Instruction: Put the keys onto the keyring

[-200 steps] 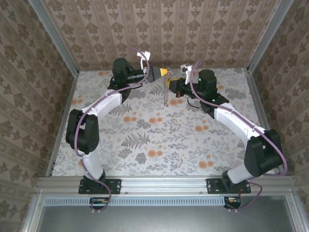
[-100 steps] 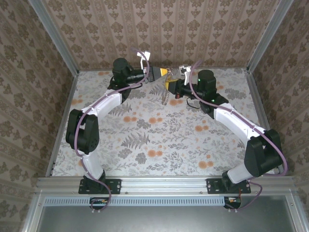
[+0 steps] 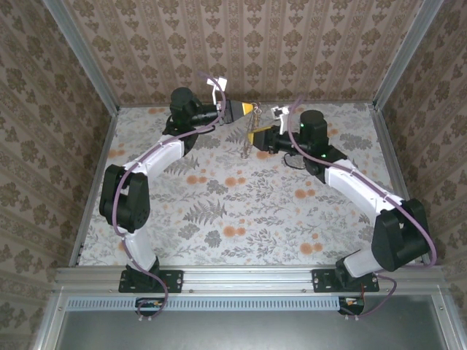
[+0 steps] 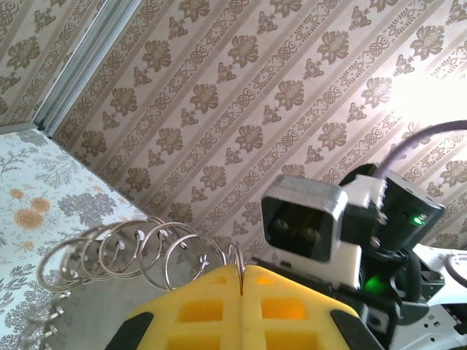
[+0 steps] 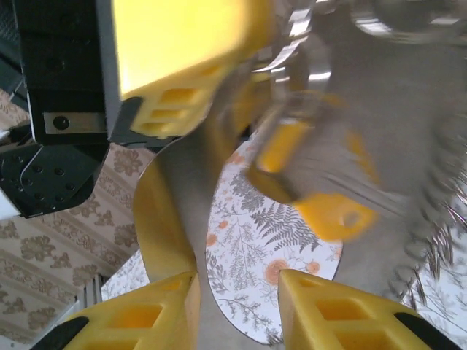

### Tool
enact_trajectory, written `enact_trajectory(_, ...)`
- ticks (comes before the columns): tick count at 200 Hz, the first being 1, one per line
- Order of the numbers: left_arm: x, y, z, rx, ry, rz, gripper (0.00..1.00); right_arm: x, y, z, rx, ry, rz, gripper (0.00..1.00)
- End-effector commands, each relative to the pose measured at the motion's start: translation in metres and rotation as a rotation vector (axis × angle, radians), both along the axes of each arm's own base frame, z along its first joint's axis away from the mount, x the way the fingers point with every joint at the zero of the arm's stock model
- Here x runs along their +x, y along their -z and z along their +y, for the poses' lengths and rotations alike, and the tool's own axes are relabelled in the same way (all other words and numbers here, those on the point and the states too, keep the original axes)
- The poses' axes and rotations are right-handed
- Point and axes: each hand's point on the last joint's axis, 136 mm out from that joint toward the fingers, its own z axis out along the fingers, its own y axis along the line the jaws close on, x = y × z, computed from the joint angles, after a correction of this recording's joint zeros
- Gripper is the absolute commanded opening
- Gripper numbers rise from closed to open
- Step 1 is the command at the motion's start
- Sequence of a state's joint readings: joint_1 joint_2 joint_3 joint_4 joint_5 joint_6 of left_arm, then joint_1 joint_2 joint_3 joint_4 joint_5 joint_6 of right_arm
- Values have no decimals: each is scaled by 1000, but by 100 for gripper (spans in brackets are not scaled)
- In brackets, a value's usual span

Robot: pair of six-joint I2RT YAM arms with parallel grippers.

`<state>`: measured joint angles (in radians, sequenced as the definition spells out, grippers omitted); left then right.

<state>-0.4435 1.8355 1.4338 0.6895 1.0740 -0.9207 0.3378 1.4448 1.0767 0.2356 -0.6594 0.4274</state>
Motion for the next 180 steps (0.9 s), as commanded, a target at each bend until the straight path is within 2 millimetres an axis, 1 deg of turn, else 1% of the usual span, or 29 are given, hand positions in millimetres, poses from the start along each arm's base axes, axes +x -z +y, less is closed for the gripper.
enact_trajectory(1, -12, -29, 7, -42, -1, -94, 0, -12, -39, -21, 88, 12, -42, 35)
enact_trajectory(22, -12, -29, 8, -41, 1, -95, 0, -9, -54, -31, 134, 29, -50, 35)
enact_trajectory(51, -13, -28, 8, -41, 3, -96, 0, 0, -73, -30, 205, 28, -30, 34)
enact_trajectory(57, -14, -28, 8, -41, 5, -96, 0, 0, -81, -29, 224, 23, -37, 34)
enact_trajectory(60, -14, -28, 8, -41, 5, -95, 0, 6, -74, -27, 225, 23, -16, 34)
enact_trajectory(85, -15, -28, 9, -40, 4, -99, 0, 15, -83, -24, 274, 13, -7, 34)
enact_trajectory(111, -16, -28, 9, -40, 6, -99, 0, 23, -85, -24, 295, 19, 5, 34)
enact_trajectory(146, -16, -29, 9, -42, 7, -104, 0, 29, -79, -20, 306, 9, 30, 34)
enact_trajectory(180, -16, -30, 9, -43, 6, -104, 0, 29, -74, -13, 308, -15, 47, 33)
